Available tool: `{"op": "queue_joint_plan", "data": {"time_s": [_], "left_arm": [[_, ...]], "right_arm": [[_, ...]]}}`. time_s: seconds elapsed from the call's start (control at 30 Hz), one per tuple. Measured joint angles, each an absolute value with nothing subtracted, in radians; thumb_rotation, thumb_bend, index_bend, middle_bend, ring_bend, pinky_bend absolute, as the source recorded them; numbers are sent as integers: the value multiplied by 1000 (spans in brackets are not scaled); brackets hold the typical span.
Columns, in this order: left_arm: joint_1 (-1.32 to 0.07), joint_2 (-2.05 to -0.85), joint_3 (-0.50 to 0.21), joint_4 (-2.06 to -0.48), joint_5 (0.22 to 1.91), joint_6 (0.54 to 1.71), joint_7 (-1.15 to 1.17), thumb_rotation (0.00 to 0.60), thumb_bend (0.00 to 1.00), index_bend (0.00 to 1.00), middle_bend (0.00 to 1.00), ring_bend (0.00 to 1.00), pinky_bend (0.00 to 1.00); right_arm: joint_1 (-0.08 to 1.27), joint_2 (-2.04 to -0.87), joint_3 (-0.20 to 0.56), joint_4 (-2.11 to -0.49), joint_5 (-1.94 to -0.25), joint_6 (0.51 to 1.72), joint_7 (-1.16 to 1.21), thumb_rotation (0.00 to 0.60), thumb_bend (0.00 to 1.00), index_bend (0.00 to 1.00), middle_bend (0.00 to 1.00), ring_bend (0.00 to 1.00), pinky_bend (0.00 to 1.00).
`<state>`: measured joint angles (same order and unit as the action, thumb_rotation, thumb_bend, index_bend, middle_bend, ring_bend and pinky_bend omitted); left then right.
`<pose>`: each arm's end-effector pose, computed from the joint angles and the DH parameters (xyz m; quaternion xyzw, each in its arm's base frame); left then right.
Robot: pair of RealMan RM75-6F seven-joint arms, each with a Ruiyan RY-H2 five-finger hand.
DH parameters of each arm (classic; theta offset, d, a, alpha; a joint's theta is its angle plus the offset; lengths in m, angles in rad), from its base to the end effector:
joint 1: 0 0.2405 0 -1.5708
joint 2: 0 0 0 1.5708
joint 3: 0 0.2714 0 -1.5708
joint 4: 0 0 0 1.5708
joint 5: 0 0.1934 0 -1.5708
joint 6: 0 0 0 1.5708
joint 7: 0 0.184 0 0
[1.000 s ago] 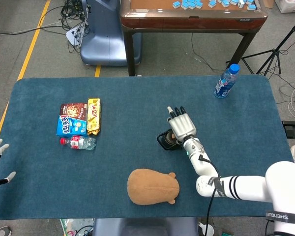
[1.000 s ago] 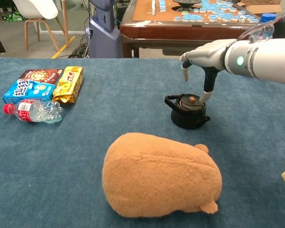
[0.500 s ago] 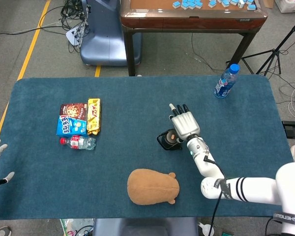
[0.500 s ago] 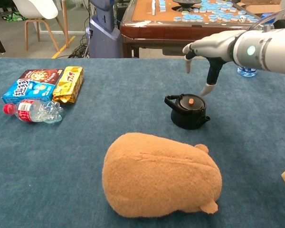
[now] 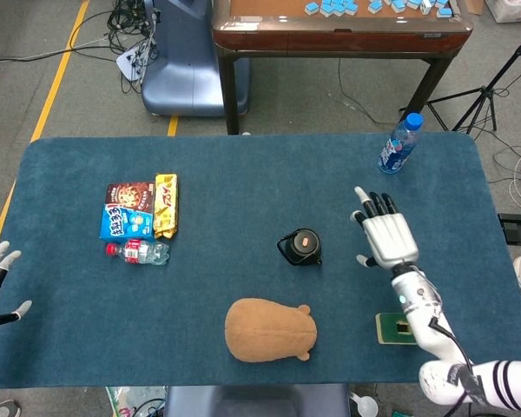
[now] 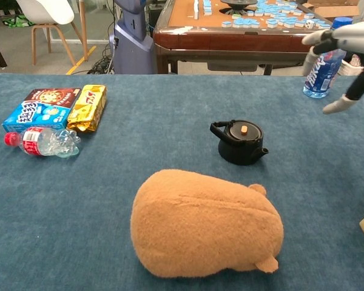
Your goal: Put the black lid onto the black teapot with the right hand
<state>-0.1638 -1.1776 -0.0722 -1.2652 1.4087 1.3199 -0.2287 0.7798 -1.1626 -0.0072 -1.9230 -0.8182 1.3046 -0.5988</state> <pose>-0.3846 0.2574 0.1922 -0.5873 -0.4096 -0.3451 0.6068 -0.1834 -0.3609 0.1128 0.7041 -0.3455 0.2805 0.5533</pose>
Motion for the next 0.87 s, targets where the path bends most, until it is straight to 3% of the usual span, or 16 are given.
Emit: {"op": "queue_joint_plan", "data": {"time_s": [0.47,0.87], "left_arm": [[-167,-1133,-76,-1452,1402,1341,-63,600,219,123,0,0,0],[-144,-1134,-59,-1553,1414,1395,61,600,219,123,0,0,0]], "right_arm": [[377,-1076,-188,-1842,-1252,1564,-261,600,151,296,2,0,0],[263,-1069,-169,-1753,-1363,1569,-180,600,151,297,2,0,0]]}}
